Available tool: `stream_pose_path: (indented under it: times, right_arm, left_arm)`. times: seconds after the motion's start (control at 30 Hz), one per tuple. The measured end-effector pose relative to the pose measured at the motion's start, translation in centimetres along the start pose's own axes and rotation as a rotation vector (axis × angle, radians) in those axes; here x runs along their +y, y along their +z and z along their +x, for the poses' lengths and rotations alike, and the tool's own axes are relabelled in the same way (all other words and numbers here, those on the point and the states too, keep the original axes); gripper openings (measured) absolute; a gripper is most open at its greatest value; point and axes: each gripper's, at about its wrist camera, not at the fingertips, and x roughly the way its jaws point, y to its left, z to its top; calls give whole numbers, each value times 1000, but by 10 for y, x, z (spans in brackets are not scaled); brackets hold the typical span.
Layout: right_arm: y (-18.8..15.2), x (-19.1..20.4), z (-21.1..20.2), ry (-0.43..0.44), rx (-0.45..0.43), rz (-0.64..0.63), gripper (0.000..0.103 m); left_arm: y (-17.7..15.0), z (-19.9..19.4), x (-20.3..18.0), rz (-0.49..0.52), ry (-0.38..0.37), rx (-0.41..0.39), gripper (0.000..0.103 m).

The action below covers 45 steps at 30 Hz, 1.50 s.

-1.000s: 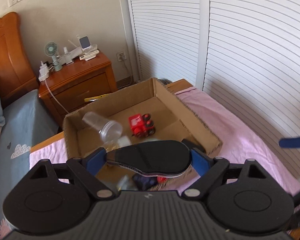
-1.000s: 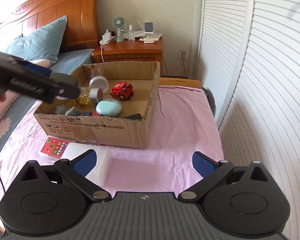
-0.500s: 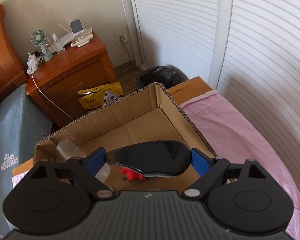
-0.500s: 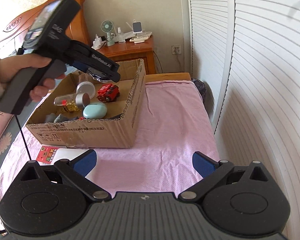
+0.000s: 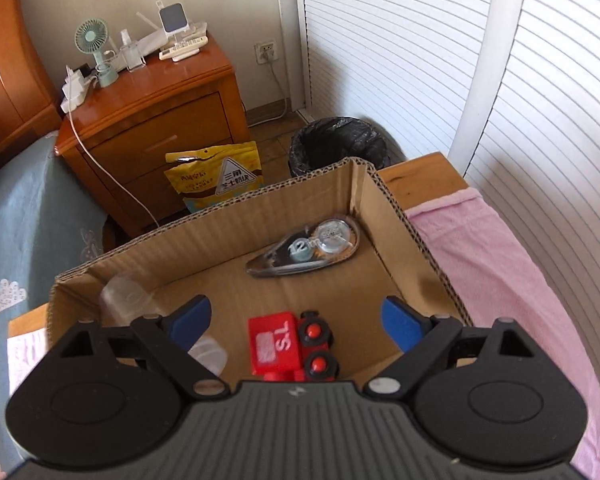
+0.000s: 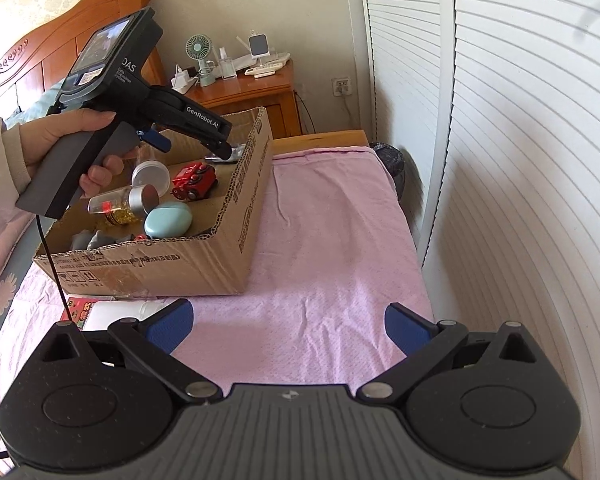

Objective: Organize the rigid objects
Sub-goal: 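Carry the black oval pad into the box with the left tool and release, then move both tools toward the red card case and white plastic container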

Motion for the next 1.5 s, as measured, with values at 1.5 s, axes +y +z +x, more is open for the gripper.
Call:
stream_pose_path:
  times: [1.5]
  right_arm:
    - [-34, 109, 6, 86, 11, -170, 103]
  left_arm:
    - [-273, -129, 65, -356, 148, -97, 98]
